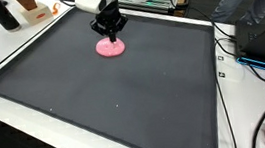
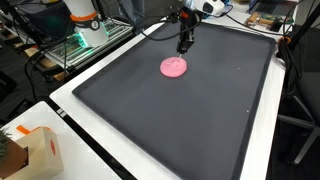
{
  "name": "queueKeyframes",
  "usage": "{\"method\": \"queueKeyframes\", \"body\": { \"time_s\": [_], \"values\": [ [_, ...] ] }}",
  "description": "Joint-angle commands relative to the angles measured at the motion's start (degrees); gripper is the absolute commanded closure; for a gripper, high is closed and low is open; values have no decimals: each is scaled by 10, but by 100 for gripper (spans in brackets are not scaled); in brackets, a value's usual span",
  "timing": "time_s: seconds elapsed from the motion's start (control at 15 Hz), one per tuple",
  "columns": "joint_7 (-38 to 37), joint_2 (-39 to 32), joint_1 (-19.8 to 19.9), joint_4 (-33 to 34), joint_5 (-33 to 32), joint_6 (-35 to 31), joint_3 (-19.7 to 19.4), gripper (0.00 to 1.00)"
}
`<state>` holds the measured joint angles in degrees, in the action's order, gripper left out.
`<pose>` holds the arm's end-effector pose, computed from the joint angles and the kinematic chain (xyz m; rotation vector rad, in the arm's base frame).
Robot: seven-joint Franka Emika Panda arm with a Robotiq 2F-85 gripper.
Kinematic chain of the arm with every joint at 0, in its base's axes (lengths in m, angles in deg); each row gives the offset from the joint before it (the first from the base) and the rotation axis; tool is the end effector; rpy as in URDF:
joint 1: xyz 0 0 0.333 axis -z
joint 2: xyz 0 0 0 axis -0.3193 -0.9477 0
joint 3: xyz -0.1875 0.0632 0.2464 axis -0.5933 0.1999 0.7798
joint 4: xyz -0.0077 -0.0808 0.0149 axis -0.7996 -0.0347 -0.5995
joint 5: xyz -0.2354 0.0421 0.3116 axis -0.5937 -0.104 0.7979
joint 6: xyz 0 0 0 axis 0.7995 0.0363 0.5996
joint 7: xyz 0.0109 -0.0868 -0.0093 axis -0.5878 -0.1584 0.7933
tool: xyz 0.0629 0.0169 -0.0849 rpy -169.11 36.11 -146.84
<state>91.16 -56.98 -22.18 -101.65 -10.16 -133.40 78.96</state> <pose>0.5656 0.0873 0.2646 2.8572 1.0886 -0.2040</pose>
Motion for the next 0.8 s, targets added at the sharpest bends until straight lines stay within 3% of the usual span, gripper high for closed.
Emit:
{"method": "queueKeyframes", "body": {
  "time_s": [0.0,0.73],
  "values": [
    [13,-8,8,-6,-2,-15,3,97],
    [16,-2,11,-8,4,-8,5,97]
  ]
}}
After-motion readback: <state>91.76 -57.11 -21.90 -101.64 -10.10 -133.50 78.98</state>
